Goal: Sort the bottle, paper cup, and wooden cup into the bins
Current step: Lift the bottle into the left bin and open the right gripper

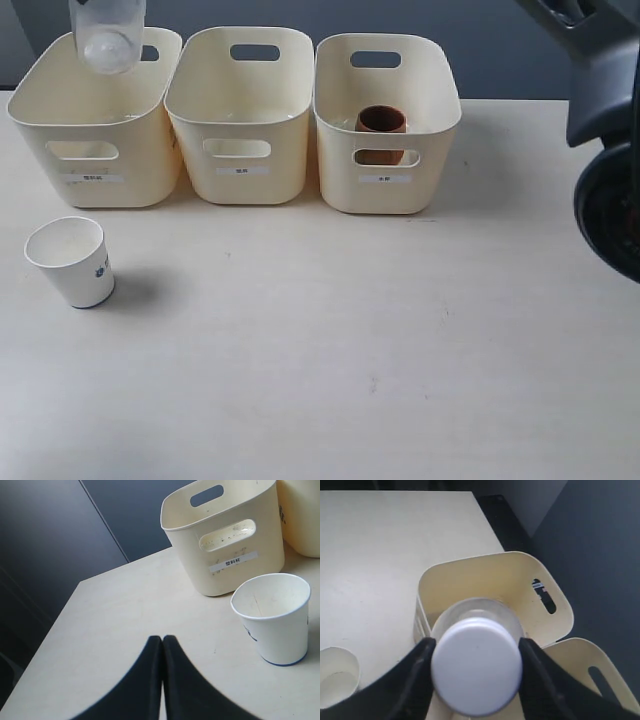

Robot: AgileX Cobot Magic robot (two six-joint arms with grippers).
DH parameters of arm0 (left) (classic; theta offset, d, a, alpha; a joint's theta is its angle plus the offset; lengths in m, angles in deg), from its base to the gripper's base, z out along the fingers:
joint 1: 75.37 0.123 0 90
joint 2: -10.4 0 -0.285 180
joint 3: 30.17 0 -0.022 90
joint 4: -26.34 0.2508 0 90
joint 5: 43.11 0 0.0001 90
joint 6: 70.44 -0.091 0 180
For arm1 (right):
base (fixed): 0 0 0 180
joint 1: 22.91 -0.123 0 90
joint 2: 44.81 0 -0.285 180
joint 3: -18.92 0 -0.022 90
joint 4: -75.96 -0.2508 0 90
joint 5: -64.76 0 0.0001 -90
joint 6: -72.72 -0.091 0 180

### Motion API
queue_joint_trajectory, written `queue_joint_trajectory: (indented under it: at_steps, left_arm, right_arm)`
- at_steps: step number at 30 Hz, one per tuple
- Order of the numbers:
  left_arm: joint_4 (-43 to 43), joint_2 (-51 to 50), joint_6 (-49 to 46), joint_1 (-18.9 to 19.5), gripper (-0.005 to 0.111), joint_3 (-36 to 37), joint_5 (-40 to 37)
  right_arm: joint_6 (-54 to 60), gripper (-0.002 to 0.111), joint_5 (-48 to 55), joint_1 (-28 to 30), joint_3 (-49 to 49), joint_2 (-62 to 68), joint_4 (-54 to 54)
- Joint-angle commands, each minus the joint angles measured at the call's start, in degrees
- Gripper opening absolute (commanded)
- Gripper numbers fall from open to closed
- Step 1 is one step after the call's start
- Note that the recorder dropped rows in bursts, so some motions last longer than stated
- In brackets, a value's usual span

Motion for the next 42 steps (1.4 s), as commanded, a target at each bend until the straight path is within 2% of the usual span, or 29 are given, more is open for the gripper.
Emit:
queue_joint_trajectory:
  at_steps: [1,11,23,37,39,42]
  left_arm:
    - [-0.1,0.2,0.2,-0.3,0.000,0.2,-0.1]
    - [-0.1,0.2,0.2,-0.3,0.000,0.2,-0.1]
    - [-0.1,0.2,0.2,-0.3,0.000,0.2,-0.1]
    - [-0.1,0.2,0.2,-0.3,0.000,0.2,-0.1]
    - [-0.1,0.2,0.2,-0.3,0.000,0.2,-0.1]
    - [-0.1,0.2,0.2,-0.3,0.000,0.2,-0.1]
  right_arm:
    - [1.8,-0.001,-5.7,0.1,1.2,3.4,1.8]
    - [3.0,-0.001,-8.5,2.5,12.9,14.2,-0.8]
    - [9.7,-0.001,-10.2,4.0,13.1,19.8,-7.7]
    - [10.6,-0.001,-12.8,4.0,13.1,23.1,-8.0]
    - [10.6,0.003,-12.8,4.0,13.1,23.3,-7.8]
    - [10.6,0.015,-12.8,4.0,13.1,23.4,-8.0]
